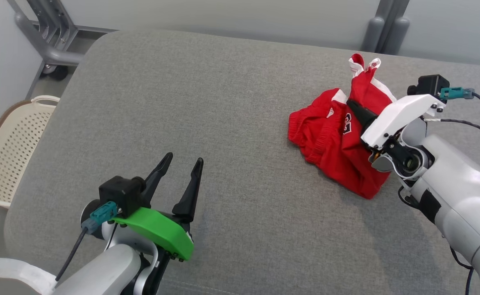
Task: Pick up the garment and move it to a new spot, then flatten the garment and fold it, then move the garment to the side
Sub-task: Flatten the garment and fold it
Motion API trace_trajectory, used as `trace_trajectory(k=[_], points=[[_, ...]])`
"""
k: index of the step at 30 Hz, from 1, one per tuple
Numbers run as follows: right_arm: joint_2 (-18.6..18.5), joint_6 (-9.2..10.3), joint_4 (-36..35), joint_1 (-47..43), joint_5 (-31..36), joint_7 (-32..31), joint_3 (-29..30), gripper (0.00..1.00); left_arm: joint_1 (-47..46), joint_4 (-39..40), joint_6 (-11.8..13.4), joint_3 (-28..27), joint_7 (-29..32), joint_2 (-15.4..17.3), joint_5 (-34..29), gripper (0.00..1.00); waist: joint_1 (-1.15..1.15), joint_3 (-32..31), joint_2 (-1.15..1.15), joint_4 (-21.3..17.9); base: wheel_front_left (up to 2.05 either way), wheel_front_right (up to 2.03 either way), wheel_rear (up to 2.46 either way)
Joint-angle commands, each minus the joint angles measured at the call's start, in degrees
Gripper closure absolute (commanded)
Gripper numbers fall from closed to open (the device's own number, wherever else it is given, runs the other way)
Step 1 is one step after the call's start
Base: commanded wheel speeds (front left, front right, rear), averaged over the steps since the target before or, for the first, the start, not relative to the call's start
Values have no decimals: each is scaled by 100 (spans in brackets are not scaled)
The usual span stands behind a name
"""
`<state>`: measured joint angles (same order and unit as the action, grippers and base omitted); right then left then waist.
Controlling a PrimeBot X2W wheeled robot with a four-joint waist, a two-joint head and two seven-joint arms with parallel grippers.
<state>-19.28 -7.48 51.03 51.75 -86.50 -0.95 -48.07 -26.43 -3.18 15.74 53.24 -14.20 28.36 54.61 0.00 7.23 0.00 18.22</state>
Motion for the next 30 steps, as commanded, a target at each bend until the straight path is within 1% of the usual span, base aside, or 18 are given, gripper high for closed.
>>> trace_trajectory(k=[1, 5, 6, 7, 8, 14, 21, 25, 26, 30], points=[[20, -1, 75, -4, -29, -35, 0, 100, 16, -16, -15, -29, -39, -4, 36, 0, 0, 82, 0, 132, 0, 0, 0], [139, -2, 186, 36, -89, -66, 22, 100, 2, -30, -31, -55, -51, -21, 17, 0, 0, 149, 0, 213, 0, 0, 0], [161, -2, 201, 38, -87, -61, 11, 77, 7, -35, -37, -61, -55, -22, 12, 0, 0, 161, 0, 222, 0, 0, 0], [188, -2, 202, 45, -89, -72, 2, 44, 11, -40, -39, -71, -59, -26, 9, 0, 0, 174, 0, 226, 0, 0, 0], [217, -2, 191, 49, -111, -92, 1, 0, 15, -46, -40, -78, -48, -30, 8, 0, 0, 183, 0, 227, 0, 0, 0], [342, -2, 9, 44, -154, -67, 6, 0, 22, -74, -19, -92, -52, -34, -9, 0, 0, 141, 0, 132, 0, 0, 0], [248, -2, -466, -106, -175, 54, 36, 0, 46, -61, 4, -81, -16, 15, -3, 0, 0, 18, 0, -79, 0, 0, 0], [-22, -2, -770, -205, -126, 221, 103, 0, 92, -37, 37, -78, -16, 38, 3, 0, 0, -37, 0, -175, 0, 0, 0], [-336, -2, -778, -296, 15, 389, 87, 0, 125, -16, 50, -70, -17, 58, 7, 0, 0, -80, 0, -251, 0, 0, 0], [-544, -2, -619, -376, 152, 473, 15, 0, 141, 17, 59, -69, -24, 53, -3, 0, 0, -96, 0, -309, 0, 0, 0]])
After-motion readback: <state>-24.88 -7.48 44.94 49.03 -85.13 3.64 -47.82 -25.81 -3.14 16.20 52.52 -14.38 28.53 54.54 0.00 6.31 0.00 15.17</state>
